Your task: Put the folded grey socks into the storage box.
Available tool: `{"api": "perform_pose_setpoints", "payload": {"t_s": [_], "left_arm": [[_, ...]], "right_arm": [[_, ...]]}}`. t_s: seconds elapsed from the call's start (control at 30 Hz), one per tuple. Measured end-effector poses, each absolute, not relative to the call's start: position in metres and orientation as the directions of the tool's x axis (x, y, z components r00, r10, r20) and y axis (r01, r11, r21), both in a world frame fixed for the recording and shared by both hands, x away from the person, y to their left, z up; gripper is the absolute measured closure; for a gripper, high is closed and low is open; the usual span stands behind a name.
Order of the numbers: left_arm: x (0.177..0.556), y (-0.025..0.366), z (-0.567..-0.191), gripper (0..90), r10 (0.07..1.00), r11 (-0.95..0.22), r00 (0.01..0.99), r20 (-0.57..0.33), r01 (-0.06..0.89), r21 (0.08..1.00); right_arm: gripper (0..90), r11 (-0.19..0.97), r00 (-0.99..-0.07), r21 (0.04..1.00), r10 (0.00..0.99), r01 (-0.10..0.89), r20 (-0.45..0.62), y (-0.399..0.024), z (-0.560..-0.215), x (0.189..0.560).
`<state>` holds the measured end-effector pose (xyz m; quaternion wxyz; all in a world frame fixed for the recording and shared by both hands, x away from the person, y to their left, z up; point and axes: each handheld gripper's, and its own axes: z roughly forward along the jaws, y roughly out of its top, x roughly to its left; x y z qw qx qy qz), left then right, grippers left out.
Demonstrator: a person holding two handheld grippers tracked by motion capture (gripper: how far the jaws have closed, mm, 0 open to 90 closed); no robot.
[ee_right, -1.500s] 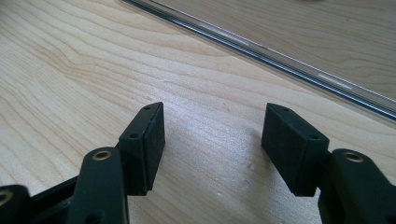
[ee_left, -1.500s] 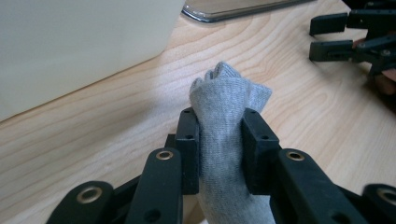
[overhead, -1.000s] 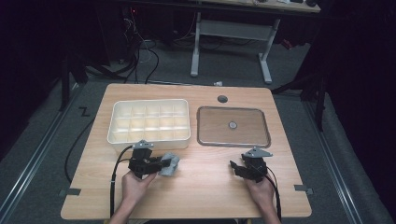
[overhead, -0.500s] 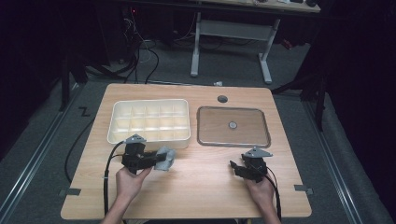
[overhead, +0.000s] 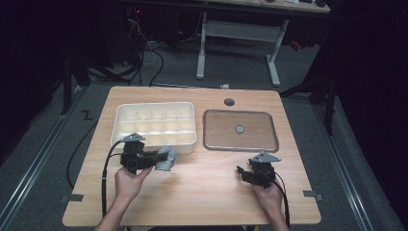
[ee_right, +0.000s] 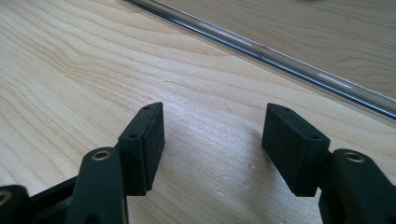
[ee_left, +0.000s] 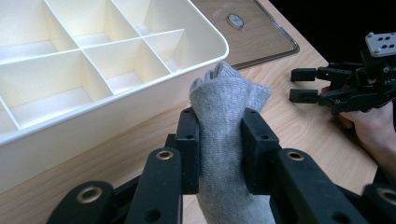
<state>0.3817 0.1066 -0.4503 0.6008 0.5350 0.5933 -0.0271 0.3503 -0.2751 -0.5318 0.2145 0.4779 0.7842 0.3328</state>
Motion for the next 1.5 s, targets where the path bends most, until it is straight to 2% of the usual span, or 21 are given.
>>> {"api": "perform_pose_setpoints", "payload": {"t_s": [0.4,0.8,1.33,1.5], "left_arm": [[0.394,0.125,-0.439,71.7,0.548,0.492,0.256,-0.796,0.671,0.555],[0.408,0.132,-0.424,71.7,0.563,0.500,0.258,-0.785,0.650,0.572],[0.442,0.138,-0.428,71.8,0.559,0.536,0.205,-0.804,0.650,0.538],[0.449,0.137,-0.428,71.8,0.580,0.529,0.201,-0.790,0.645,0.552]], "right_arm": [[39.3,0.323,-0.452,0.727,0.892,0.605,-0.019,-0.275,-0.532,0.350],[39.2,0.321,-0.450,0.727,0.893,0.607,-0.018,-0.275,-0.532,0.350],[39.2,0.321,-0.449,0.728,0.893,0.606,-0.019,-0.275,-0.532,0.349],[39.2,0.319,-0.448,0.727,0.894,0.608,-0.018,-0.275,-0.532,0.349]]}}
